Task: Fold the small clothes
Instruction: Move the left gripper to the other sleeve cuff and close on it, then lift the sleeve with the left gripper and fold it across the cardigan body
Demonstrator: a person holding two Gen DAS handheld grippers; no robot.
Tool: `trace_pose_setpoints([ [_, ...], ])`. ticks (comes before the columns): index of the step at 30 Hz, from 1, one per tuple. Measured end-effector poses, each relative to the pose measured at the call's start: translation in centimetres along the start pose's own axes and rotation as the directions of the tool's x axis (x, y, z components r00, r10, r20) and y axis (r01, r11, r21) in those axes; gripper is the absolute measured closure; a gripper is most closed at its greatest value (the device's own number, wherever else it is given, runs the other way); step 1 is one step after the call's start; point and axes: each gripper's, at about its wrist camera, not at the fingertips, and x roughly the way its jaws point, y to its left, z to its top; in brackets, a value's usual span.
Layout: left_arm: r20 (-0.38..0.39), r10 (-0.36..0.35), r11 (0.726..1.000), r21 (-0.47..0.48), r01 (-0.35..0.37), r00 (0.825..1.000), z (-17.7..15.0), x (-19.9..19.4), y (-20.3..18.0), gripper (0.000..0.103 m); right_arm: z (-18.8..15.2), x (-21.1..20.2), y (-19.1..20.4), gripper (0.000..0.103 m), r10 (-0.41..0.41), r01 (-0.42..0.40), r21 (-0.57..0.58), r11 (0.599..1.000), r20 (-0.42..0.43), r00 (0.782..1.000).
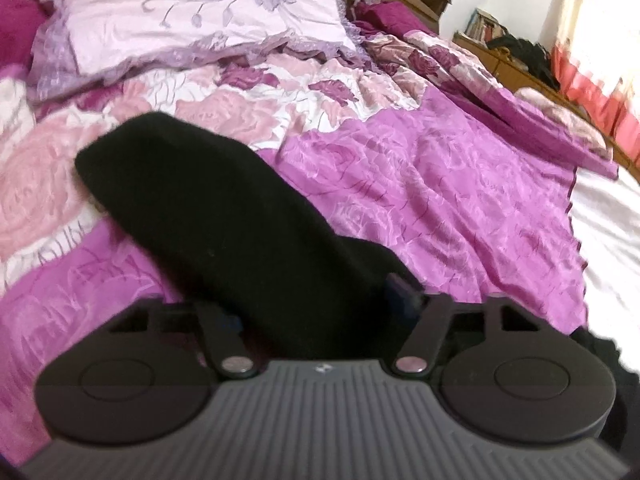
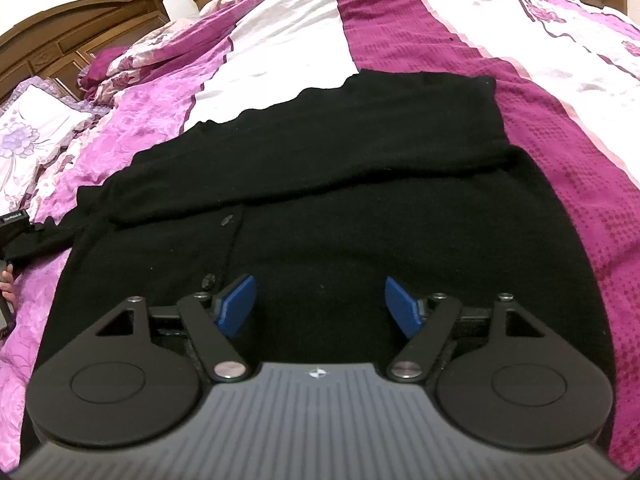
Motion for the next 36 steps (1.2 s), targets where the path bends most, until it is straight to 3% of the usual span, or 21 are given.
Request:
trace_pose_setpoints([
  [2, 0.008, -0.011, 1.000, 0.016, 0.011, 1.000, 0.0, -0.2, 0.0, 0.075, 0.0, 0.0, 0.1, 0.024, 0.001, -0.001, -0.002, 1.000, 0.002, 1.000],
  [4, 0.012, -0.052, 0.999, -0.006, 0.052, 0.999, 0.1, -0.6, 0.4, 0.090, 0.0, 0.0, 0.0, 0.024, 0.003, -0.003, 0.001, 1.000, 0.004, 1.000],
  [6, 0.049, -0.054, 0.999, 0.001, 0.054, 0.997, 0.2, -1.5, 0.5, 0.094, 0.0, -0.1, 0.0, 0.024, 0.006, -0.006, 0.005, 1.000, 0.005, 1.000],
  [12, 0.183, -0.085, 0.993, 0.097, 0.068, 0.979, -0.3, -6.1, -0.4, 0.095, 0.2, -0.5, -0.7, 0.024, 0.013, -0.013, 0.023, 1.000, 0.017, 1.000],
  [21, 0.319, -0.170, 0.979, 0.160, 0.124, 0.932, 0.5, -11.0, -3.3, 0.095, 0.0, -1.1, -1.0, 0.024, 0.028, -0.029, 0.037, 0.999, 0.030, 0.999],
  [28, 0.346, -0.268, 0.958, 0.198, 0.209, 0.899, 0.6, -13.2, -7.1, 0.095, 0.0, -1.5, -1.6, 0.024, 0.038, -0.040, 0.067, 0.997, 0.033, 0.999],
  [36, 0.311, -0.406, 0.907, 0.255, 0.336, 0.859, -1.5, -15.0, -12.2, 0.095, 0.1, -2.0, -1.8, 0.024, 0.058, -0.062, 0.077, 0.995, 0.052, 0.997],
])
